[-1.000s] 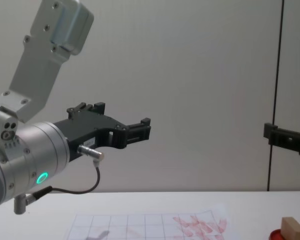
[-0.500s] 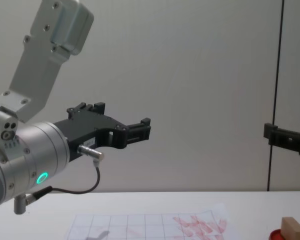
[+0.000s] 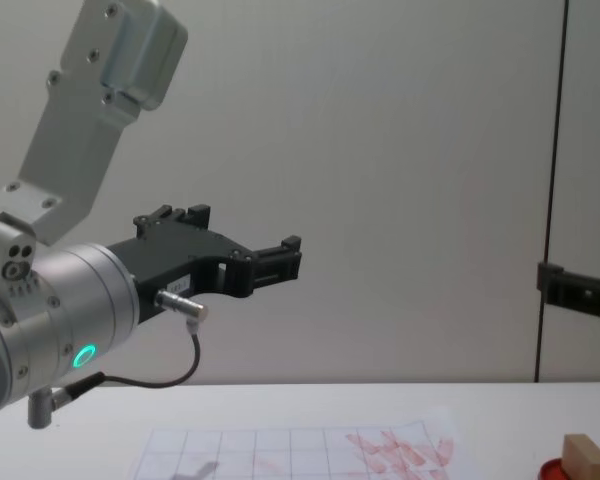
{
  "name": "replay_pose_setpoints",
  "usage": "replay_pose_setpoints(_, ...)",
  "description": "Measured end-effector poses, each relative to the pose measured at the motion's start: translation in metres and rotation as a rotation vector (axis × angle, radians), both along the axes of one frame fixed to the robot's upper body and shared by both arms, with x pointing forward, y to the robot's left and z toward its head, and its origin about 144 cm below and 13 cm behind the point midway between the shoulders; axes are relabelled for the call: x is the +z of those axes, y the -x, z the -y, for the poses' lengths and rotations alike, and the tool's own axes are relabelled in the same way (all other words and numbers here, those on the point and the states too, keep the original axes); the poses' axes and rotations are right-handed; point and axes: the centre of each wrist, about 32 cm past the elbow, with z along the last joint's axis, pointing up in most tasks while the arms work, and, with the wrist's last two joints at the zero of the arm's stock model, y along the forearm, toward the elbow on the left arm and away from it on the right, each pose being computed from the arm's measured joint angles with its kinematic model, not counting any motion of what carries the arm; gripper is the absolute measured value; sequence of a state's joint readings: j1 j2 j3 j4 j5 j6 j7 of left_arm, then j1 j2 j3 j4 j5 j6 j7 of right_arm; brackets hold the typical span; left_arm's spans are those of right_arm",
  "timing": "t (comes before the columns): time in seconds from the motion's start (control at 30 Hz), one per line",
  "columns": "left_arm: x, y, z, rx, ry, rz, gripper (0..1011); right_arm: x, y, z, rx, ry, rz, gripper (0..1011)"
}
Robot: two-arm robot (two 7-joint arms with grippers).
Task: Use the one hand to pick up the stamp and affix it onto the A4 paper.
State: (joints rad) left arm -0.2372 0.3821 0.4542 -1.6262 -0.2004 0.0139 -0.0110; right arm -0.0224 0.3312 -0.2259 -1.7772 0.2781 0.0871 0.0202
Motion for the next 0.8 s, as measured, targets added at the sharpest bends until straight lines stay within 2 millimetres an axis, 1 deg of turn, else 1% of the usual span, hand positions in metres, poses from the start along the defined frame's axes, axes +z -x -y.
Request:
replay_pose_setpoints(0.3, 0.000, 0.000, 0.000, 0.000, 0.000, 0.000, 1001, -0.001, -0.001, 0.000, -0.055, 0.026, -0.075, 1000)
replay_pose_setpoints(0.8, 0.000, 0.000, 0.000, 0.000, 0.000, 0.000, 1001, -0.015, -0.017, -0.004, -0.106, 0.075, -0.199, 1001)
